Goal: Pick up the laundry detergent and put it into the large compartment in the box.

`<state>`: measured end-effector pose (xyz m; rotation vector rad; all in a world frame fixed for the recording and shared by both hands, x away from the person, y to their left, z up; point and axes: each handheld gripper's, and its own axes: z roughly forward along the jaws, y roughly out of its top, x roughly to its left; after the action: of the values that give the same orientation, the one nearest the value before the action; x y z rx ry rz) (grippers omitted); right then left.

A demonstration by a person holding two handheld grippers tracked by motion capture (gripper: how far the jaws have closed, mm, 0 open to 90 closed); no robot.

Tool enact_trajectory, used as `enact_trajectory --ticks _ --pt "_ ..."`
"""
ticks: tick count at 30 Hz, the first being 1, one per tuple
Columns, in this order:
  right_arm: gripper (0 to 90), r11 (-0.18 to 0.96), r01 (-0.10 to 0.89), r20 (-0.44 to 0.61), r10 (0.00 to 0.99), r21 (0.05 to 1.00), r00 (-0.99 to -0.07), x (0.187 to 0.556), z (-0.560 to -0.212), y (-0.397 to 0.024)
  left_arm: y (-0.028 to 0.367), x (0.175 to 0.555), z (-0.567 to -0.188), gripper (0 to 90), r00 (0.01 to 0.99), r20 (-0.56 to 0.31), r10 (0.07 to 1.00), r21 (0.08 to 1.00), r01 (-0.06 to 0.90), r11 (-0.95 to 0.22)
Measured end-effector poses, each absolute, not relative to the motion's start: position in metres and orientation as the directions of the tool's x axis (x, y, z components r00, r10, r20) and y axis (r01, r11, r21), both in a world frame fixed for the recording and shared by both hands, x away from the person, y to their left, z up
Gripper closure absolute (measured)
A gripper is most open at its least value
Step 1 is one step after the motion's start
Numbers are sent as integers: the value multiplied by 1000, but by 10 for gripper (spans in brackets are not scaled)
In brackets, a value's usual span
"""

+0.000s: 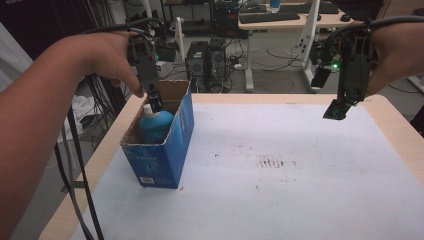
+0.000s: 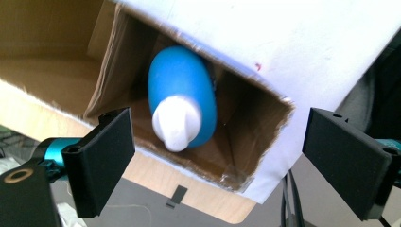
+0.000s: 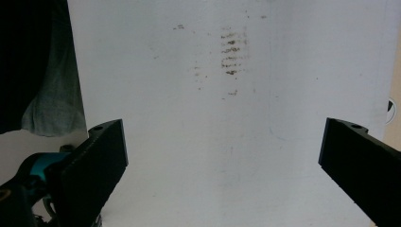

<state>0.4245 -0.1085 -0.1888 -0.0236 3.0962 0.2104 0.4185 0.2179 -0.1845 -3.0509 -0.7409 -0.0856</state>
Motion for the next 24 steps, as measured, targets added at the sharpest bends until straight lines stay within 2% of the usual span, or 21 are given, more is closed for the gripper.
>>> enact_trajectory --ticks 4,14,24 --pt "10 991 -19 -38 -14 135 -999 424 -189 -109 206 415 -180 69 907 41 419 16 419 -908" --pt "10 990 -31 -29 -27 135 -999 423 -191 -106 153 397 -171 24 975 51 217 43 215 -976" --pt "10 992 -8 -29 -4 128 -1000 418 -188 -110 125 393 -186 17 993 37 110 19 109 -994"
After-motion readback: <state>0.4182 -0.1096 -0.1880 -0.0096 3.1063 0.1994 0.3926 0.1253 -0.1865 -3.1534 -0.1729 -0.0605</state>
